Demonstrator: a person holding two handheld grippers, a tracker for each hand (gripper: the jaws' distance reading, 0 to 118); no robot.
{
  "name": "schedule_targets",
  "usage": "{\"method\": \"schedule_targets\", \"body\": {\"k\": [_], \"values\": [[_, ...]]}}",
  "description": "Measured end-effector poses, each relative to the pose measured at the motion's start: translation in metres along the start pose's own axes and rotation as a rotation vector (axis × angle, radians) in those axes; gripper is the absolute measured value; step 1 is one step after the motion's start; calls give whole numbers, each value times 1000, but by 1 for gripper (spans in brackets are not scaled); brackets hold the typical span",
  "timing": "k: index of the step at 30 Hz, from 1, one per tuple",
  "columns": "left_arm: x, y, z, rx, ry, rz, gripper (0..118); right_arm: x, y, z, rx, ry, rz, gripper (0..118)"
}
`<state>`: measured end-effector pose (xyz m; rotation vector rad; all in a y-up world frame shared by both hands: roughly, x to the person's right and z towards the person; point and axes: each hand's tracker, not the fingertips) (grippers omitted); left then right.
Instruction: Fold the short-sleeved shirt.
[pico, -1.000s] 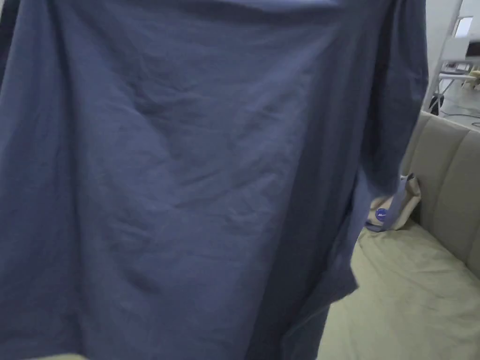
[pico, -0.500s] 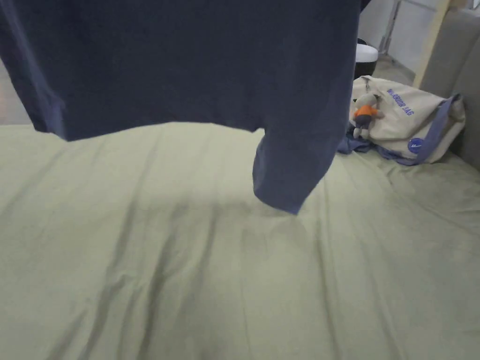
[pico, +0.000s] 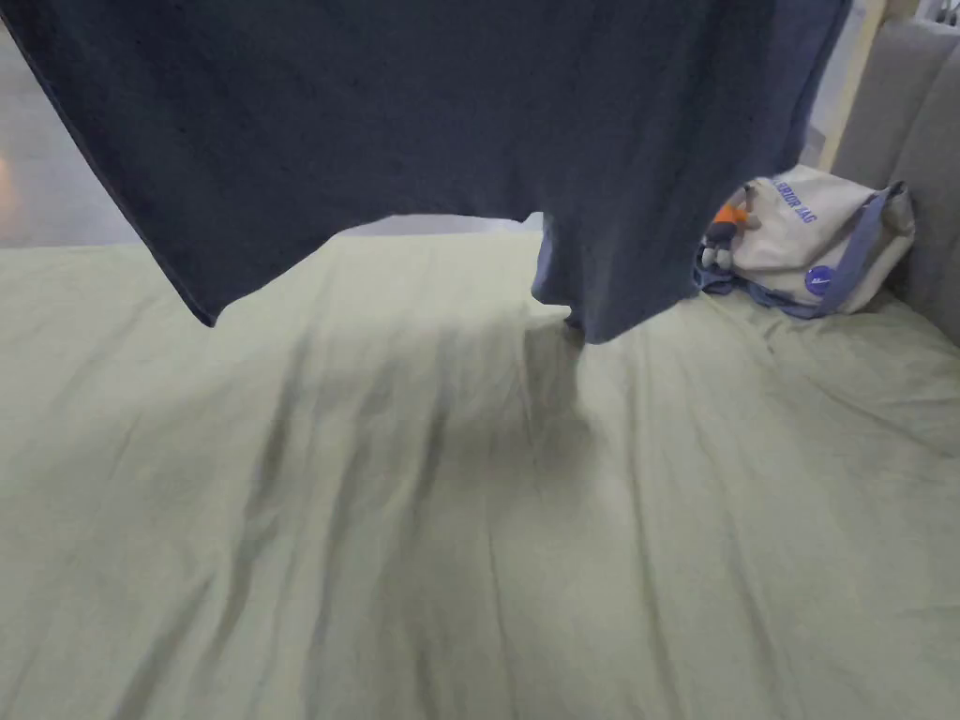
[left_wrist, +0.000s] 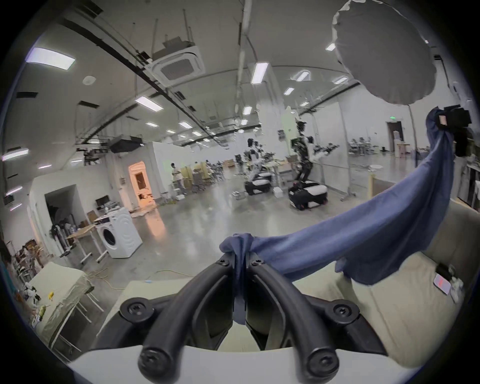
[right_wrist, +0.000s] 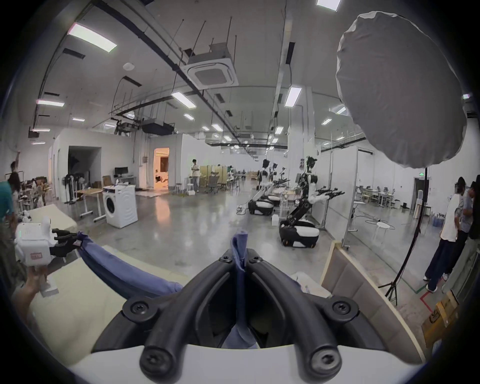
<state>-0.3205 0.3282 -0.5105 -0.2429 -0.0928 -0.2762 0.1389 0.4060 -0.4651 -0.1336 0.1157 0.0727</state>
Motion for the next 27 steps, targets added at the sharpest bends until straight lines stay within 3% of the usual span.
{"method": "schedule_targets", "body": {"k": [8,15,18,22,27], "values": [[40,-125,89,-80,-133,8,6,-6,-132,93,-156,114,-1,5],[84,-243,168,-163,-202,7,6,-18,-269,188,-267,197,-87,5],[105,-296,198,-228,-238,15,6,-27,-325,221,-324,199,-83,5],[130,-349,230,-307,-251,-11,6,-35,-389,244,-425,221,-162,5],[139,-394,236,-430,-287,54,6,-47,-452,263,-573,213,-130,5]]}}
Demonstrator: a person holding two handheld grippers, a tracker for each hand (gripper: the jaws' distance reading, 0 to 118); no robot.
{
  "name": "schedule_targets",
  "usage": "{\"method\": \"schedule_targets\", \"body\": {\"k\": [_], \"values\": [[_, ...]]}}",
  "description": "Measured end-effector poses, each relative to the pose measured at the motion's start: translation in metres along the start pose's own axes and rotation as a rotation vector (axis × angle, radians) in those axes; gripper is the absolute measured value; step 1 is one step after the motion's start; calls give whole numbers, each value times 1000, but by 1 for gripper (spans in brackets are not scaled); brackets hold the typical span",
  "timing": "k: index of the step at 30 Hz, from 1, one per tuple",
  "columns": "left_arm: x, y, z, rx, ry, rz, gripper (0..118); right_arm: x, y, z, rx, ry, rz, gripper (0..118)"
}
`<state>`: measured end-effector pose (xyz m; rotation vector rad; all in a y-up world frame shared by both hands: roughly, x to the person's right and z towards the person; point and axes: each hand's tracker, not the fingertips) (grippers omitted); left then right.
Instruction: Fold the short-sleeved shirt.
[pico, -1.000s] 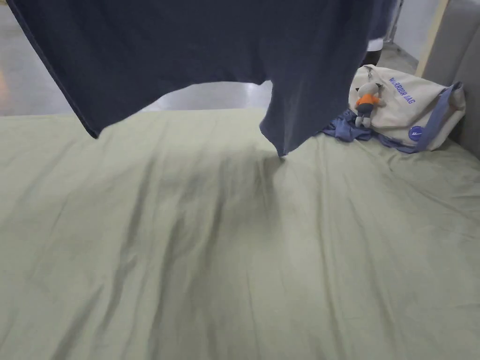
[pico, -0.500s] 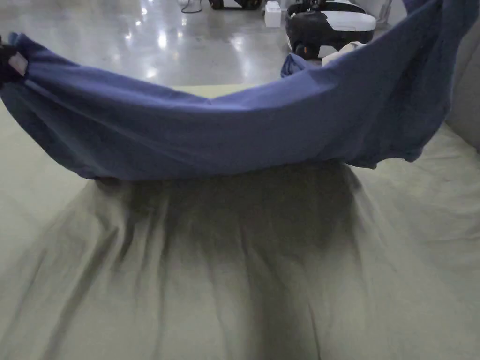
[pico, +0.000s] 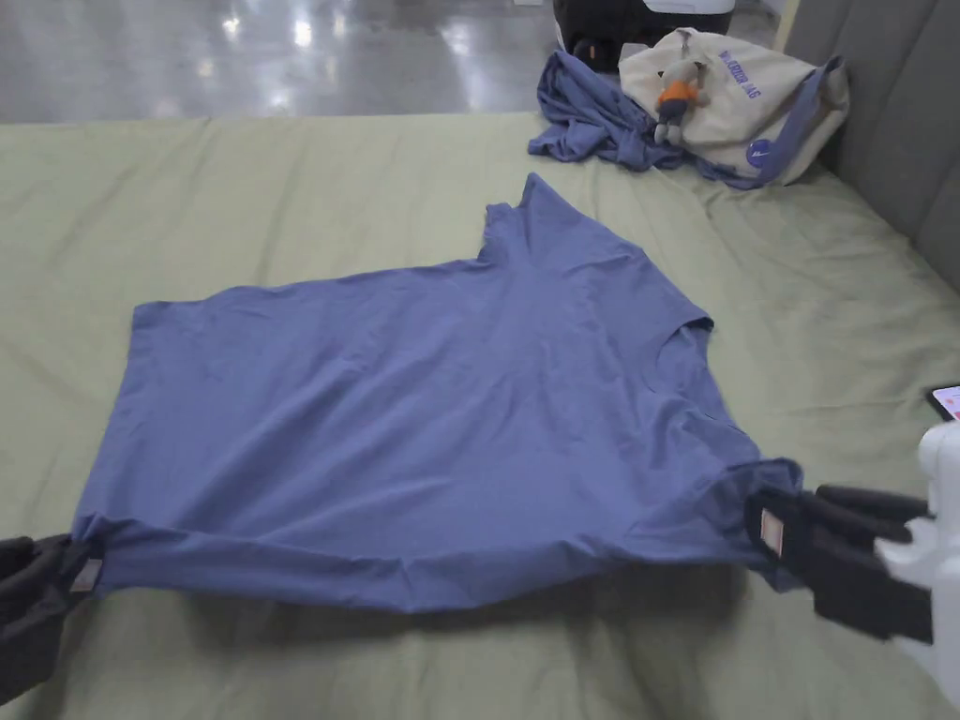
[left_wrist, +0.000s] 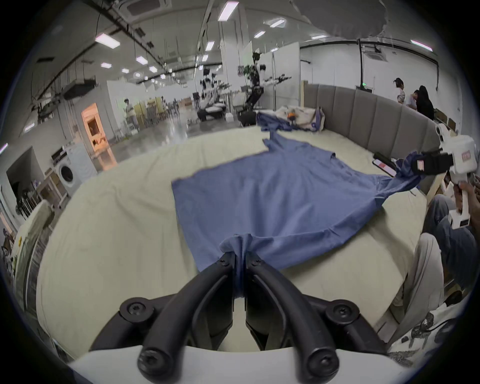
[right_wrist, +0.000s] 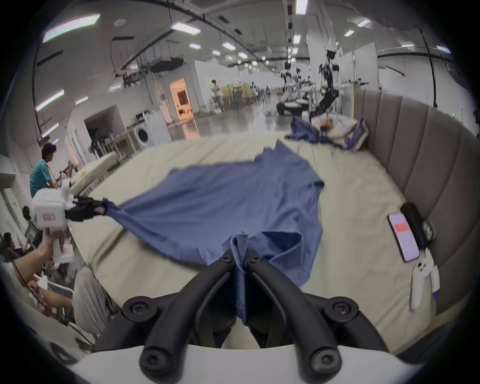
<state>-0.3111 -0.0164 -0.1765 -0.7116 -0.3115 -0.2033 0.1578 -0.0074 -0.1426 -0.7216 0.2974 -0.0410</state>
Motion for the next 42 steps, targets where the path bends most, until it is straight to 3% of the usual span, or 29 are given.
{"method": "schedule_targets", "body": {"k": [4,7,10,16,17,19,20,21,22,24,26,28,29,30,31,32,33,34,36,42], "values": [[8,-27,-17,-92,32,-52,6,-2,-45,-11,-115,-7,10,5],[8,-37,-29,-168,39,-33,6,5,-69,-20,-196,2,-48,5],[6,-44,-47,-278,45,-14,6,8,-84,-35,-264,-32,-37,5],[5,-54,-72,-302,45,8,6,14,-97,-64,-352,-82,-30,5],[5,-57,-75,-317,45,12,8,15,-97,-65,-349,-80,-31,10],[2,-59,-74,-316,53,18,38,17,-98,-59,-326,-34,-89,39],[1,-60,-67,-277,91,25,63,19,-97,-53,-313,1,-140,65],[-1,-62,-56,-225,118,46,79,19,-97,-46,-289,2,-185,93],[-3,-62,-38,-147,126,79,78,18,-99,-33,-235,-16,-222,101],[-5,-60,6,4,194,149,78,14,-97,2,-92,-59,-218,101],[0,-61,57,142,264,174,78,1,-89,43,52,-159,-182,101],[7,-63,92,213,344,168,78,-10,-78,74,121,-196,-151,99],[10,-63,109,233,357,185,78,-16,-75,90,167,-215,-159,91],[11,-63,121,250,350,192,77,-20,-72,101,206,-200,-164,64],[13,-64,134,269,346,191,73,-23,-69,111,235,-193,-178,27],[16,-65,144,261,339,187,53,-27,-68,119,252,-190,-178,3],[18,-62,151,259,314,183,0,-29,-69,123,287,-186,-176,3],[20,-60,154,246,269,176,0,-32,-71,128,321,-215,-178,3],[26,-54,155,224,300,136,0,-30,-67,127,277,-168,-184,3],[21,-47,74,-68,54,58,0,-22,-83,111,199,-162,-142,3]]}}
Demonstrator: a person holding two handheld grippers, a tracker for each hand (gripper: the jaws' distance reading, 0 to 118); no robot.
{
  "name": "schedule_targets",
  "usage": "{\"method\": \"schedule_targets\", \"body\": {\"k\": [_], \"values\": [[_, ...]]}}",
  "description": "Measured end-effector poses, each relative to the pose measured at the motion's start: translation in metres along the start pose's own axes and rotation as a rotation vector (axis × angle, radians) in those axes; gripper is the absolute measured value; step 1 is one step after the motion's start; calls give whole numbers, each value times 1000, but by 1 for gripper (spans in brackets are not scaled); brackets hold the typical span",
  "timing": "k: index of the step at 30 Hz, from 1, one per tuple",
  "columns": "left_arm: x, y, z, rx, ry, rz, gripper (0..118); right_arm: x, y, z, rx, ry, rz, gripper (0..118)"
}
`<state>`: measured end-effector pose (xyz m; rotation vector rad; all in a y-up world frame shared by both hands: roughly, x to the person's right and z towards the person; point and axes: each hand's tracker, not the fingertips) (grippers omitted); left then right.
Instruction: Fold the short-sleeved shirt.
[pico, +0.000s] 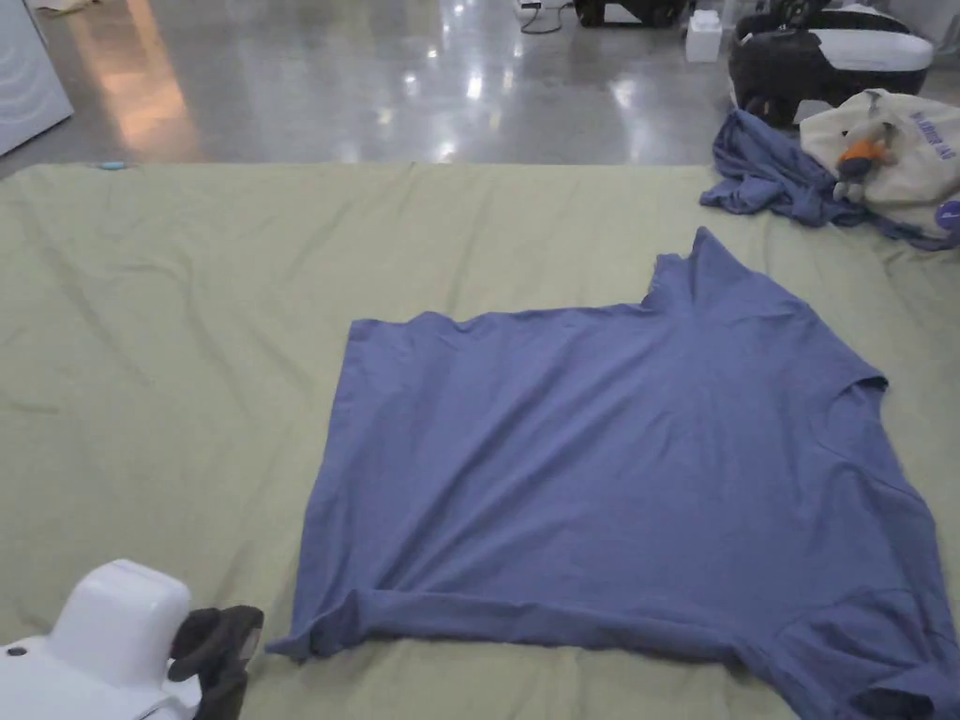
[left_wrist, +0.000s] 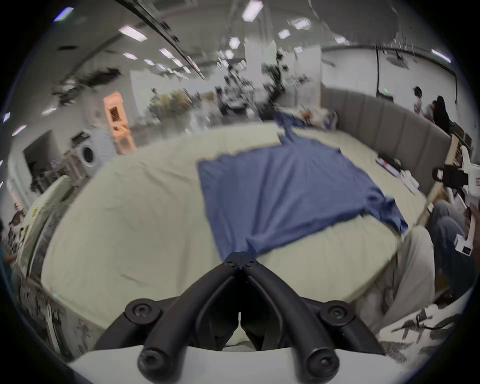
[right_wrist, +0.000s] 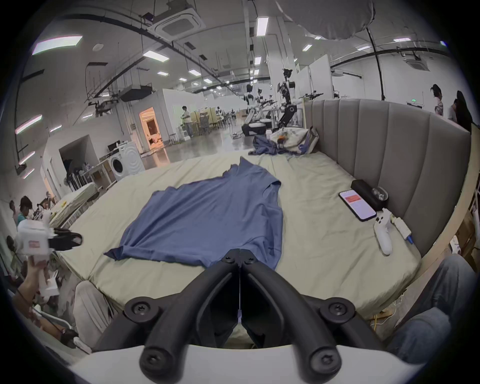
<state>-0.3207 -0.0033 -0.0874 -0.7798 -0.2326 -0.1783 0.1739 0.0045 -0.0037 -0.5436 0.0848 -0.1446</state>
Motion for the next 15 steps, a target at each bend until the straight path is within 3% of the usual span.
{"method": "schedule_targets", "body": {"k": [5,6,7,8,9,15], "values": [[-14,13,-72,-161,-25,43,0,10,-14,-6,-57,1,-6,3],[-17,15,-81,-189,-8,57,5,12,-17,-6,-65,0,-10,3],[-22,17,-91,-249,-6,79,27,15,-19,-7,-80,0,-18,3],[-26,16,-102,-299,-19,89,60,15,-20,-9,-94,2,-30,3],[-27,15,-110,-340,-25,88,84,17,-22,-11,-102,6,-39,3],[-12,12,-137,-313,46,-130,83,23,-30,-23,-148,8,-65,3]]}}
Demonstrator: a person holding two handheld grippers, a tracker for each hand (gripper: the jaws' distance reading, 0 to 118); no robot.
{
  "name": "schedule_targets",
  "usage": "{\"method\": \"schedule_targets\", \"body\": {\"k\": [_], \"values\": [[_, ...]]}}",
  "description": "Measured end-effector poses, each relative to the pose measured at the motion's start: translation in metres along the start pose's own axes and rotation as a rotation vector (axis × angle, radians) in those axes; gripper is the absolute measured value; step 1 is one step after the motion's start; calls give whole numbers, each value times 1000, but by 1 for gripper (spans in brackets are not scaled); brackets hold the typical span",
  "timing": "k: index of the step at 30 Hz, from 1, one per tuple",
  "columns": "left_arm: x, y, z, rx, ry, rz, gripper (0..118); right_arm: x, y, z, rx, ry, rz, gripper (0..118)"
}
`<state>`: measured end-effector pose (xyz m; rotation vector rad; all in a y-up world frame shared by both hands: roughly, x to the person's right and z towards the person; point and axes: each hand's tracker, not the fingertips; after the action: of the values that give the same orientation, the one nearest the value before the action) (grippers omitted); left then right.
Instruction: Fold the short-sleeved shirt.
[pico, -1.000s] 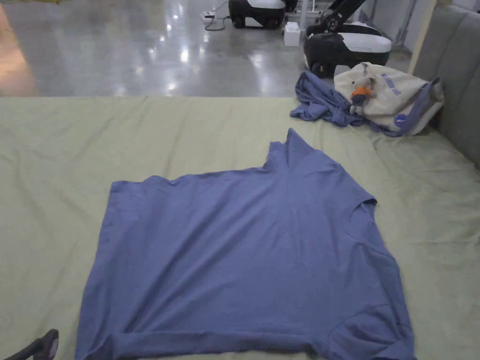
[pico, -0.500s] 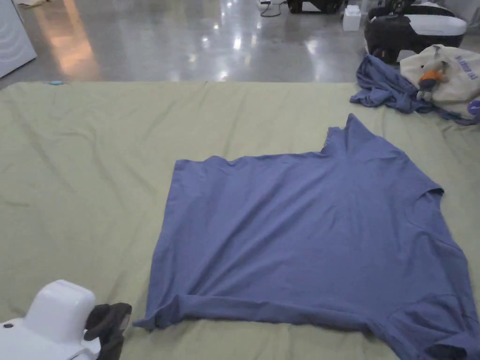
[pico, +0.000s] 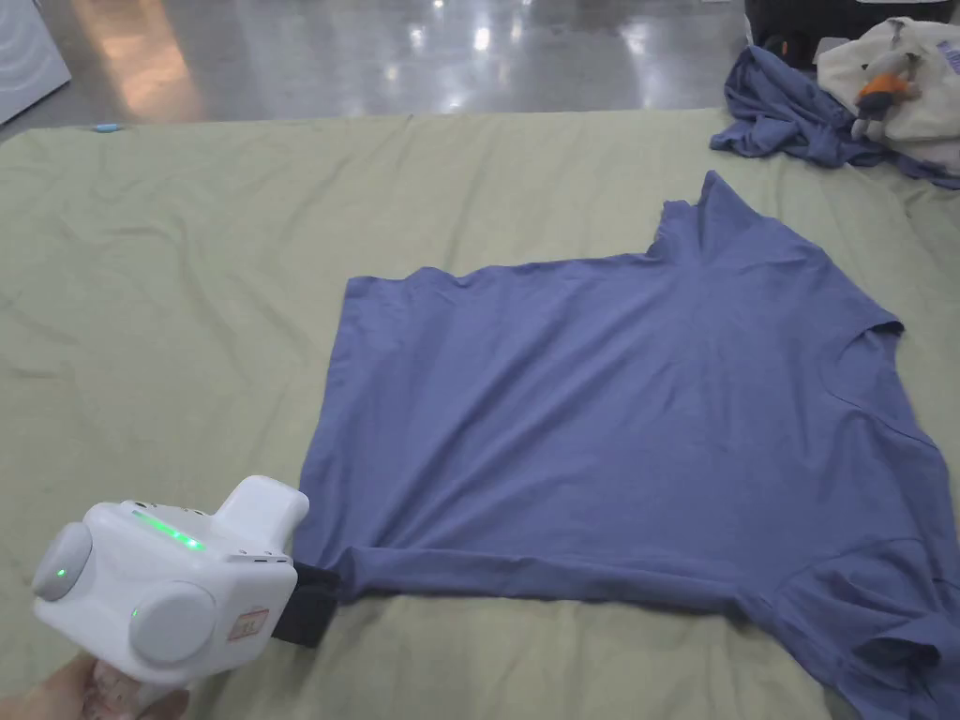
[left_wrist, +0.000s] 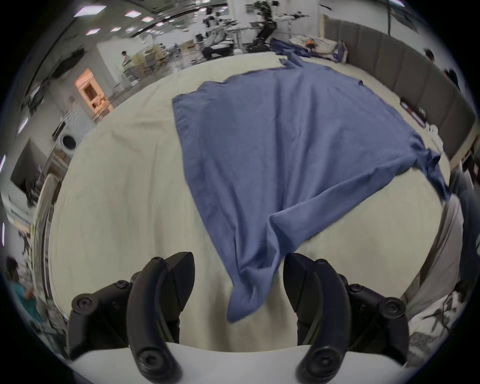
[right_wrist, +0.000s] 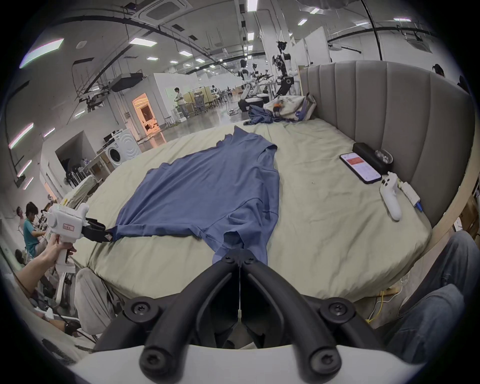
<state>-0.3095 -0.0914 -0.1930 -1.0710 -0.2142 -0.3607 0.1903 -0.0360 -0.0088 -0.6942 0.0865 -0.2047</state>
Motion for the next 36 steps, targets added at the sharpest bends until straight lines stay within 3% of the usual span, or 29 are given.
{"method": "schedule_targets", "body": {"k": [1,2,3,4,6,12,13,15,18,19,23,25,26,27,28,29,31,36], "values": [[1,2,-7,-37,-39,-5,82,-1,-1,-2,-7,1,1,3],[0,4,-12,-82,-60,34,71,-1,-1,-6,-18,0,6,3],[-1,4,-13,-91,-67,81,14,-1,-1,-9,-28,-2,12,3],[-4,5,-12,-77,-114,105,3,-2,-1,-12,-41,-4,18,3],[2,4,0,-19,-57,68,3,-7,1,-15,-60,-5,37,3],[-5,9,18,-21,-110,101,3,-11,11,-69,-260,-39,143,7],[-9,10,20,-21,-124,123,3,-10,10,-80,-283,-24,139,18],[-14,9,24,-20,-138,144,3,-11,7,-95,-293,-17,128,63],[-13,7,23,-20,-129,141,3,-15,-2,-108,-315,-48,167,82],[-12,6,24,-20,-129,140,3,-16,-4,-112,-311,-59,178,82],[-5,6,19,-30,-125,129,3,-17,-12,-130,-375,-109,218,79],[-4,5,14,-32,-122,121,3,-16,-17,-134,-402,-82,245,25],[-3,5,17,-28,-123,120,3,-17,-18,-126,-330,-119,279,8],[-3,4,20,-21,-122,120,3,-16,-16,-117,-273,-154,304,8],[-4,2,21,-8,-122,123,3,-12,-12,-111,-282,-72,261,8],[-6,1,24,5,-122,130,3,-5,-7,-105,-289,-24,166,8],[-11,0,27,22,-137,154,3,3,-2,-103,-272,-5,94,8],[-19,-2,50,111,-158,163,3,2,25,-96,-206,11,105,8]]}}
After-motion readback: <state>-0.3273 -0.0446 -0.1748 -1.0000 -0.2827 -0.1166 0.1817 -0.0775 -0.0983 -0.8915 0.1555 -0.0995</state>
